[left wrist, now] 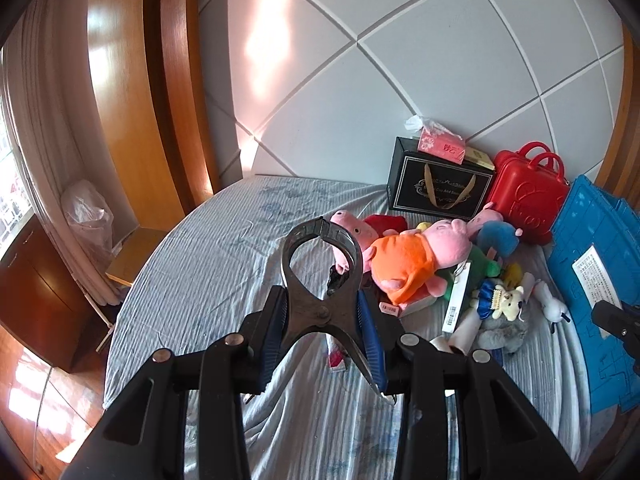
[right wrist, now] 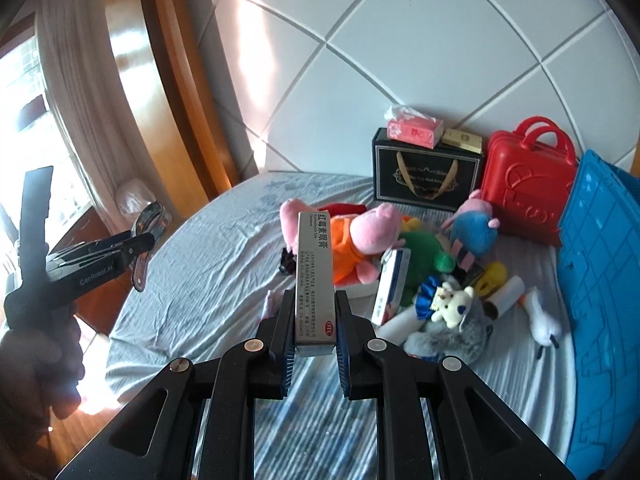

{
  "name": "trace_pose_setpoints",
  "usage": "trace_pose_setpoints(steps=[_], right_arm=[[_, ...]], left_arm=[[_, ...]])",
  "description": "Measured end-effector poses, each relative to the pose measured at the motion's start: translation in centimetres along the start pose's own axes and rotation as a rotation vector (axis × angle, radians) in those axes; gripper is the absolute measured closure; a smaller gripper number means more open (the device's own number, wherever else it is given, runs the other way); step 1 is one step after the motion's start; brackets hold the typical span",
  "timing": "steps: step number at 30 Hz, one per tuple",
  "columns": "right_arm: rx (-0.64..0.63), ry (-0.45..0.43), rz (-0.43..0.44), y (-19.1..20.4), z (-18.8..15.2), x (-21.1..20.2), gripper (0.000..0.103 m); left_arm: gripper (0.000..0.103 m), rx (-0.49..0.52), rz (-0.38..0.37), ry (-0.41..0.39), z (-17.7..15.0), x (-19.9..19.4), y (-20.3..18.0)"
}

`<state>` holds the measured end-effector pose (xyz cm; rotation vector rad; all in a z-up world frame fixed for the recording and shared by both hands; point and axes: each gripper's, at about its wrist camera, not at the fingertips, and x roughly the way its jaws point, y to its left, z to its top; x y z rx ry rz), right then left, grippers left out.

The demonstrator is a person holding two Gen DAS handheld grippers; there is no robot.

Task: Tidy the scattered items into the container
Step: 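Lift and carry the metal clip and white medicine box over the blue bin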

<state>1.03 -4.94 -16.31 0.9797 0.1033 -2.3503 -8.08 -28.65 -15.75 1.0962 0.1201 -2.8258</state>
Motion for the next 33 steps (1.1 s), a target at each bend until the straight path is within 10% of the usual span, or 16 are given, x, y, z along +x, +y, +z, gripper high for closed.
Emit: trace_pose_setpoints(steps=[33], right_arm=[[0.016,-0.171,0.019,-13.5,3.1,-13.9,0.086]], left_arm=[[0.067,0.092,-0.073,-0.172,5.7,-10.7,-20.1]])
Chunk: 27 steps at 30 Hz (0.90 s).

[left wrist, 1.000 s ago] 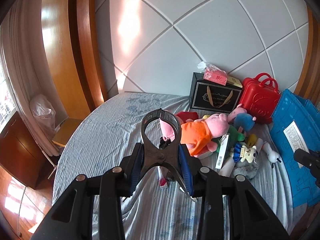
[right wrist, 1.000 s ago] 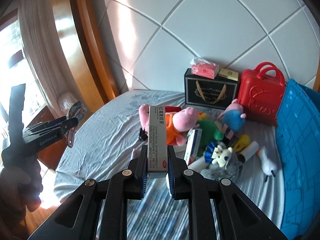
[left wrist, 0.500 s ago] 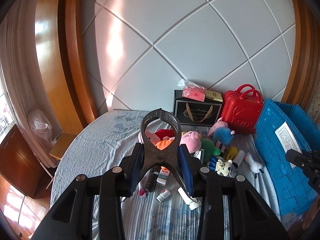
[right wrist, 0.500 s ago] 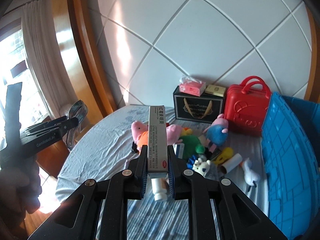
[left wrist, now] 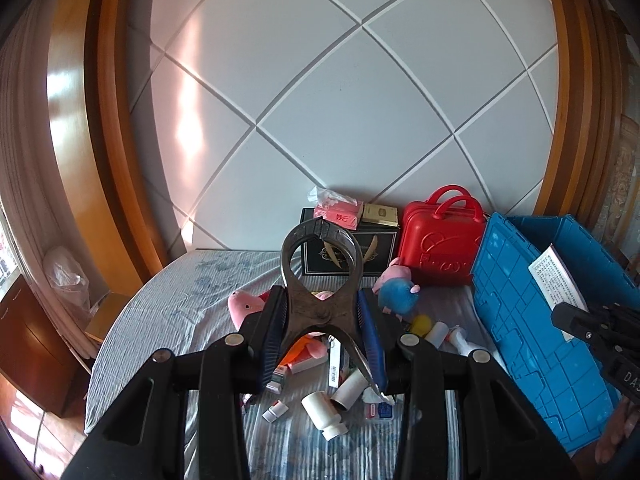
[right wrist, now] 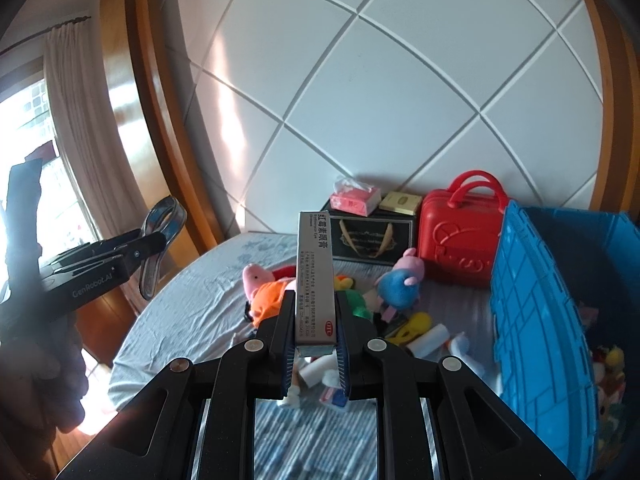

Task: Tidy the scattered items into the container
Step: 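Lift and carry the metal clip and white medicine box over the blue bin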

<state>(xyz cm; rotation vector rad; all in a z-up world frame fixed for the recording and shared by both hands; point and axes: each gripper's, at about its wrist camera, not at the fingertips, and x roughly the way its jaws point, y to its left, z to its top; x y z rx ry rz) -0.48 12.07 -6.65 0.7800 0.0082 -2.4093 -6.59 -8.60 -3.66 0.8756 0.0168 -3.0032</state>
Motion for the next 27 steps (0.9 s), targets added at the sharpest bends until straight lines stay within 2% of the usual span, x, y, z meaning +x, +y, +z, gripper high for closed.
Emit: trace_pose_setpoints(steps=[15,27], right_arm=[[0.027,-0.036,0.009,-6.8,0.4,-3.1,0.086],[0.101,-0.079,-0.057,-14.0,0.7,-6.8,0.086]], left_arm=[[0.067,0.074,-0.058,-0.033,1.7,-1.2,-10.7],[0.067,0.159,-0.131,-0.056,3.3,-1.2,-19.4]])
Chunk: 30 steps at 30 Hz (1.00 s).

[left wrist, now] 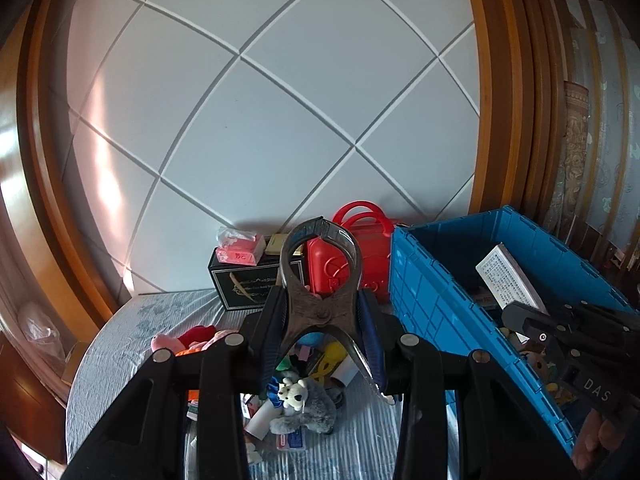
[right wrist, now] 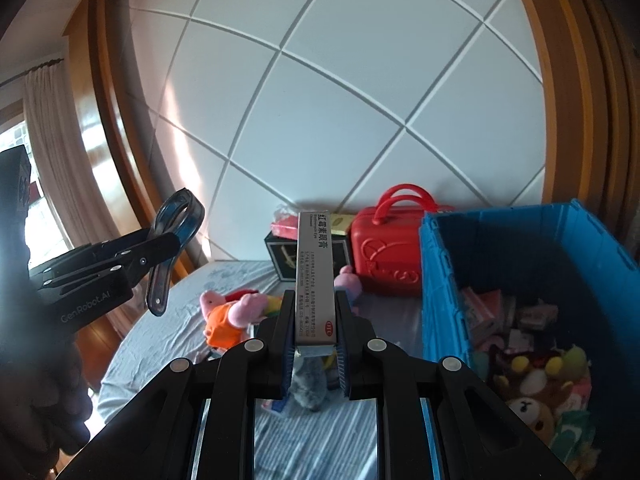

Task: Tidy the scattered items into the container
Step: 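Lift and carry the metal clip and white medicine box over the blue bin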

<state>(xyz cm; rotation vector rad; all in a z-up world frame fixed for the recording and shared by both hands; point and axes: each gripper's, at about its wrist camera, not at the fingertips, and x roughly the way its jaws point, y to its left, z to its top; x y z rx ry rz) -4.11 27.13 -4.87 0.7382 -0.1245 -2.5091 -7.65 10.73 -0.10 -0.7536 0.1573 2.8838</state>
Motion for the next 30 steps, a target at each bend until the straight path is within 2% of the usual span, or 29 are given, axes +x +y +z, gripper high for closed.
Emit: trace_pose_setpoints(steps=[16,30], right_arm=[[0.085,-0.044,-0.117,-9.6,0.4,-3.7,0.086],[0.174,-0.077,-0.254,-19.1,1.3,-6.5,0.086]], left_arm=[[0.067,0.098,-0.106,-0.025,3.7,2.7,-10.0],[0.067,0.191,-0.220,-0.033,7.7,7.2,-18.9]])
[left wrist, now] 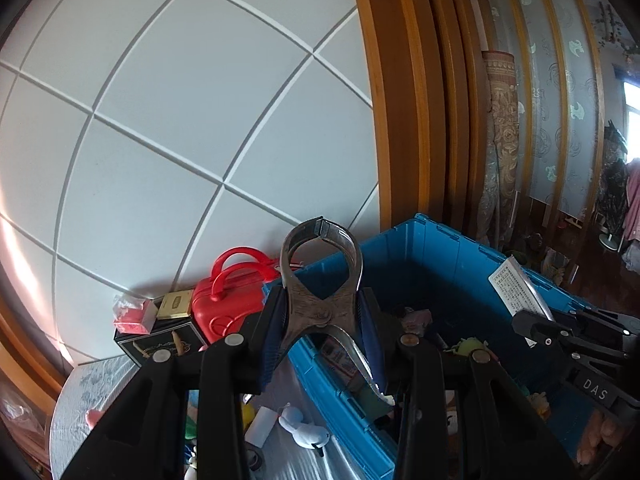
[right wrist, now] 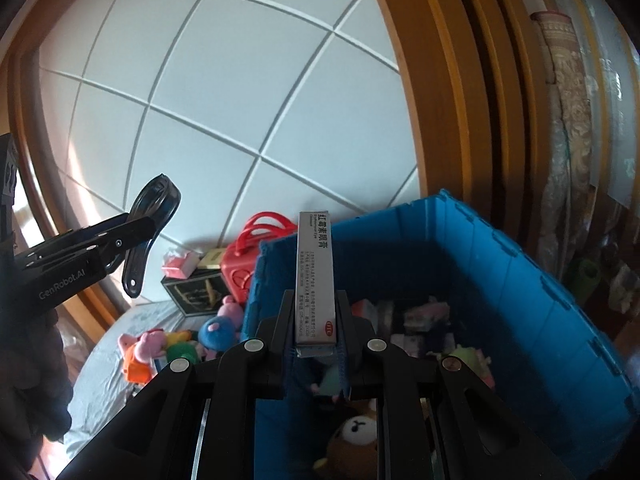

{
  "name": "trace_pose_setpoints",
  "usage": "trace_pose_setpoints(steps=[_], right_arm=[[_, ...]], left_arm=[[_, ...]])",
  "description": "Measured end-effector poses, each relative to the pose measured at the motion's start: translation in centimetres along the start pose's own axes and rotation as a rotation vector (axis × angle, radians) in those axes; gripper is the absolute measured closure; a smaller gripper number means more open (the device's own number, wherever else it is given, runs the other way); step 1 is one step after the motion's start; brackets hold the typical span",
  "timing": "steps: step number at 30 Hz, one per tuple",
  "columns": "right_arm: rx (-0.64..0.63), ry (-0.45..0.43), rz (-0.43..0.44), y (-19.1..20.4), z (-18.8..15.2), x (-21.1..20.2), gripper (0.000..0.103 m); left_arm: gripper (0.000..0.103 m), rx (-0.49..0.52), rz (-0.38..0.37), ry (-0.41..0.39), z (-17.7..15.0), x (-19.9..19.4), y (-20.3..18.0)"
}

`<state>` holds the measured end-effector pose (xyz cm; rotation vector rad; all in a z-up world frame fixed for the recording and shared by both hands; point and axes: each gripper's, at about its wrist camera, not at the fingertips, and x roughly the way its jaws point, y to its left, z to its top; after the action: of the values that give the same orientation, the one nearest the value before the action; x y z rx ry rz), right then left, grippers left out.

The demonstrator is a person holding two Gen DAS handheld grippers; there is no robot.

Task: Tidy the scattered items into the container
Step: 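Lift and carry the metal clip and white medicine box over the blue bin, then open both tools to drop the clip and medicine box into the bin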

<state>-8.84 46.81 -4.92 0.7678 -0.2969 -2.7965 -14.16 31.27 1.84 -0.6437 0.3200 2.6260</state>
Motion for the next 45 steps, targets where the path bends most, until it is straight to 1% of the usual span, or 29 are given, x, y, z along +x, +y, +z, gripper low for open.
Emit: trace_pose_setpoints(steps=[7,12,17,27,33,36,37,38,39,40,41,42,45], right_arm=[[0.040,0.008,-0.062,-3.9,0.7,0.7,0.086],[0.065,0.011,-0.098,-6.1,0.7,1.3,0.086],[0.087,0.026,-0.129,-8.0,0.7,2.0,0.086],[0.117,0.057,-0.186,-10.6,0.3,3.1,0.086],[0.122,0.071,-0.207,-11.3,0.3,3.6,0.086],[0.120,0.071,-0.214,-11.3,0.5,3.8,0.086],[0.115,0.066,-0.217,-11.3,0.6,3.8,0.085],[0.110,0.056,-0.228,-11.1,0.7,3.8,0.084],[0.104,0.048,-0.240,-11.1,0.7,3.7,0.066],[0.105,0.038,-0.248,-10.9,0.7,3.6,0.019],[0.113,0.016,-0.248,-10.9,0.8,3.3,0.001],[0.117,-0.006,-0.247,-10.9,0.8,3.0,0.003],[0.096,-0.002,-0.239,-10.3,1.0,3.1,0.003]], left_arm=[[0.067,0.028,-0.068,0.049,1.6,4.8,-3.7],[0.067,0.063,-0.097,0.074,2.2,7.8,-6.2],[0.067,0.086,-0.122,0.088,2.9,10.1,-8.0],[0.067,0.092,-0.169,0.129,4.0,14.6,-9.8],[0.067,0.081,-0.180,0.150,4.0,16.3,-10.2],[0.066,0.036,-0.192,0.151,4.3,16.7,-9.8],[0.054,0.017,-0.193,0.147,4.4,16.6,-9.5],[0.013,0.004,-0.194,0.147,4.6,16.6,-9.3],[0.000,-0.010,-0.196,0.137,4.7,16.4,-8.9],[0.000,-0.018,-0.191,0.120,4.8,16.2,-8.6],[0.000,-0.009,-0.187,0.125,4.8,16.1,-8.5],[0.000,-0.002,-0.188,0.126,4.8,16.0,-8.4],[0.000,0.017,-0.166,0.124,4.8,15.8,-8.0]])
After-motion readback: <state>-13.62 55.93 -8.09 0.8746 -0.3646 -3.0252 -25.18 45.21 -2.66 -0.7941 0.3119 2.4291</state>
